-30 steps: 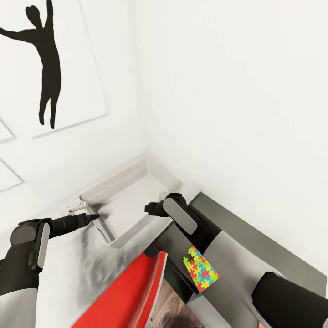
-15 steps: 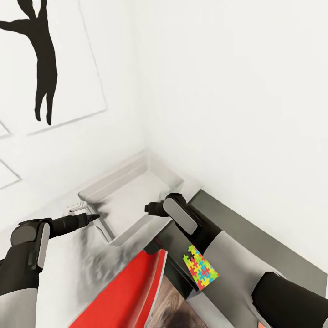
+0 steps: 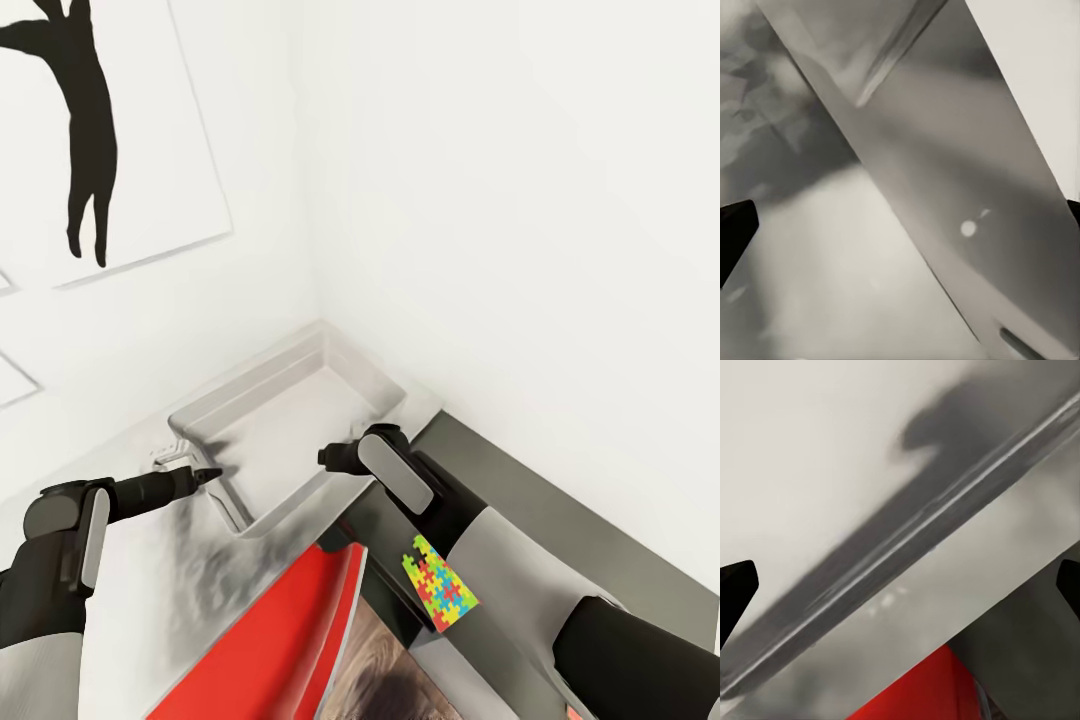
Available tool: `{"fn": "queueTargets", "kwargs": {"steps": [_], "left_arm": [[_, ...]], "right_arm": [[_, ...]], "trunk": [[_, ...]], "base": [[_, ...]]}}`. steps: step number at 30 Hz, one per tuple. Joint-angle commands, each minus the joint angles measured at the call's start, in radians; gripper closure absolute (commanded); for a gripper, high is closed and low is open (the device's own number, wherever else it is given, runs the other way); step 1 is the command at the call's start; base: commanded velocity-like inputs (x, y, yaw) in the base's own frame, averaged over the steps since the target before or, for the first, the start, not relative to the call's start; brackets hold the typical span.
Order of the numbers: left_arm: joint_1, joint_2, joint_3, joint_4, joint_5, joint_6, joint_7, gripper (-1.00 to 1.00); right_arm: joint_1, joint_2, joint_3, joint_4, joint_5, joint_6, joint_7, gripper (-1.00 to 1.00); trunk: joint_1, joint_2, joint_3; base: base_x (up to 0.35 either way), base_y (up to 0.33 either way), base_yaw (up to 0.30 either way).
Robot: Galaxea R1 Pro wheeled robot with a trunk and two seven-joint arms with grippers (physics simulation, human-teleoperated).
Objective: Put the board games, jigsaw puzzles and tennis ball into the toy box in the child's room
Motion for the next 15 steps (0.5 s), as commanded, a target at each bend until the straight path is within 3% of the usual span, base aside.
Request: {"fn": "queueTargets", "kwargs": {"steps": [1, 2, 6, 7, 15], "left_arm": [[-0.001, 0.0, 0.002, 0.0, -0.045, -0.004, -0.004, -1.0], [-0.001, 0.0, 0.002, 0.0, -0.045, -0.004, -0.004, 1.0], [-0.001, 0.0, 0.002, 0.0, -0.045, -0.004, -0.004, 1.0], [-0.001, 0.0, 0.002, -0.001, -0.045, -0.004, -0.005, 1.0], [-0.001, 0.001, 0.002, -0.002, -0.045, -0.003, -0.005, 1.0]], "right_arm": [[-0.001, 0.0, 0.003, 0.003, -0.01, 0.009, -0.011, -1.0], [-0.001, 0.0, 0.003, 0.003, -0.01, 0.009, -0.011, -1.0], [-0.001, 0.0, 0.003, 0.003, -0.009, 0.009, -0.011, -1.0], [-0.001, 0.0, 0.003, 0.003, -0.009, 0.009, -0.011, 1.0], [-0.001, 0.0, 0.001, 0.003, -0.01, 0.009, -0.011, 1.0]], "trunk": [[0.001, -0.001, -0.003], [0.001, -0.001, -0.003], [0.001, -0.001, -0.004], [0.001, -0.001, -0.004], [0.001, -0.001, -0.004]], "base": [[0.0, 0.0, 0.0], [0.0, 0.0, 0.0], [0.0, 0.0, 0.0], [0.0, 0.0, 0.0], [0.0, 0.0, 0.0]]}}
